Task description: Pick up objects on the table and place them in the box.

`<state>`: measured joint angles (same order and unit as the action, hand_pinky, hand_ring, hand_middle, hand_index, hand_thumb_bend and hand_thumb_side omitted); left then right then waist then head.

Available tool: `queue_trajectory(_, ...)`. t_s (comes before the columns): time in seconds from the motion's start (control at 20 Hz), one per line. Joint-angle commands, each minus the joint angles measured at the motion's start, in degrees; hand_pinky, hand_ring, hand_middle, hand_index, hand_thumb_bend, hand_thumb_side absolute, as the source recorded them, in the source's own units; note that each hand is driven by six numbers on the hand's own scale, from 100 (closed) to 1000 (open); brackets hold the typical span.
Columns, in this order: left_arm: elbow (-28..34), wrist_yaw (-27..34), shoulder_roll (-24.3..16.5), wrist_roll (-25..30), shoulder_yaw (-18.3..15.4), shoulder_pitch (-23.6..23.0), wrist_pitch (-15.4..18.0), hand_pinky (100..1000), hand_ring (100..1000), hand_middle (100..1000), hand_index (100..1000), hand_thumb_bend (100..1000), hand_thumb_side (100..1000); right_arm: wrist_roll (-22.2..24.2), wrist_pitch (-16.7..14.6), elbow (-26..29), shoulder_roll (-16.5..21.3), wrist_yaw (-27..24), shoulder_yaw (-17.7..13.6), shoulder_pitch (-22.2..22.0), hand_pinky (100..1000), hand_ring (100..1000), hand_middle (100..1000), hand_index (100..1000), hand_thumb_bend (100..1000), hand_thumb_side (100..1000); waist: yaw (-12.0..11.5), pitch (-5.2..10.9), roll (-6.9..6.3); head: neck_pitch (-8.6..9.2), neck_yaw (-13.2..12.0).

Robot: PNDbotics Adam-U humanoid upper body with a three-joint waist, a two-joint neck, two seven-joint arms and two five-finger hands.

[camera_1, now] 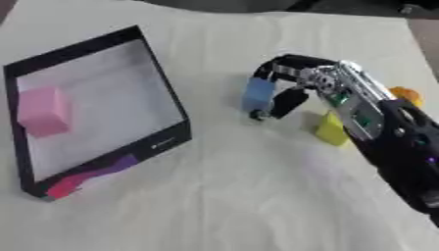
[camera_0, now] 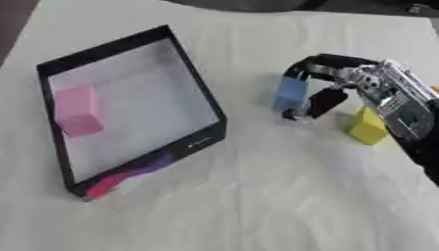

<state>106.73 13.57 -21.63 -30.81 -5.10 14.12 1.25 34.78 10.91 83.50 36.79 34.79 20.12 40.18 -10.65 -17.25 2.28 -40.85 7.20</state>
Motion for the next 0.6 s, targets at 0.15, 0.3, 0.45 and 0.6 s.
queue_trajectory(0.15,1.1,-0.1,-0.8,0.0,-0.3,0.3,0.0,687,659,752,801,314,556,-1.2,1.7,2.0,1.5,-1.6,-0.9,0.3,851,777,705,799,331,278,0.0,0.18,-0.08,0.31,0.1)
queue_trajectory(0.3,1.1,-0.1,-0.9,0.0,-0.3,0.3,0.0,687,659,753,801,313,556,-1.5,2.8,4.3,1.8,-3.5,-1.3,0.0,843,753,652,762,253,240,0.1,0.37,-0.02,0.19,0.0)
queue_trajectory(0.45,1.1,-0.2,-0.9,0.0,-0.3,0.2,0.0,688,659,753,801,312,555,-2.1,4.0,7.9,2.5,-5.4,-2.2,-0.1,820,708,569,687,178,154,0.2,0.68,0.07,0.07,-0.2)
queue_trajectory(0.6,1.1,-0.3,-1.1,0.0,-0.4,0.1,0.0,689,660,753,801,311,553,-3.4,5.1,12.4,3.1,-7.3,-3.9,0.6,808,670,527,651,170,100,0.3,1.19,0.12,-0.16,-0.3)
